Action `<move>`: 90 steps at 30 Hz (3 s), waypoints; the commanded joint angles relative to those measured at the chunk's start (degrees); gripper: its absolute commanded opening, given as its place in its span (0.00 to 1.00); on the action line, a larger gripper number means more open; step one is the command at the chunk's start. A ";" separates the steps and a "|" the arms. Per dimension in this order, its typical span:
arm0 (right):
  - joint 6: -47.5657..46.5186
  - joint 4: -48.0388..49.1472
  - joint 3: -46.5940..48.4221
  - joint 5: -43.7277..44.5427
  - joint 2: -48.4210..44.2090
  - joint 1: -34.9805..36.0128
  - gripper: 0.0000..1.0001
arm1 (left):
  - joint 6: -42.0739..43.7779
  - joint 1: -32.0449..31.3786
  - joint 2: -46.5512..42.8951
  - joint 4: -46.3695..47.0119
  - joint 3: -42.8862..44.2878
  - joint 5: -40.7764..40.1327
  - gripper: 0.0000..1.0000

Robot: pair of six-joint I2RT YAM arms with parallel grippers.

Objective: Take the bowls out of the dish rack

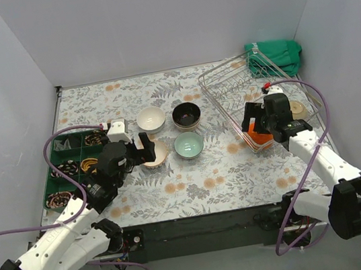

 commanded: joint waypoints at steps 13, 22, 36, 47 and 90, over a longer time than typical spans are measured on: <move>5.28 9.84 0.45 -12.38 9.94 -7.63 0.98 | 1.96 1.43 0.33 -0.82 -0.39 -0.98 0.98; 5.54 13.09 7.91 -11.60 18.28 -10.36 0.98 | 1.96 2.13 0.86 -0.99 -0.48 -0.36 0.98; -1.56 12.31 18.12 -4.75 24.99 -10.88 0.98 | 2.05 2.48 0.42 -1.08 -0.92 -0.19 0.98; -14.75 10.02 14.25 4.83 18.82 -4.92 0.95 | 1.96 3.10 -0.10 -1.17 -0.75 0.87 0.98; -26.98 6.59 17.15 27.96 31.40 5.64 0.98 | 1.96 3.80 -0.02 -1.43 -1.27 1.75 0.98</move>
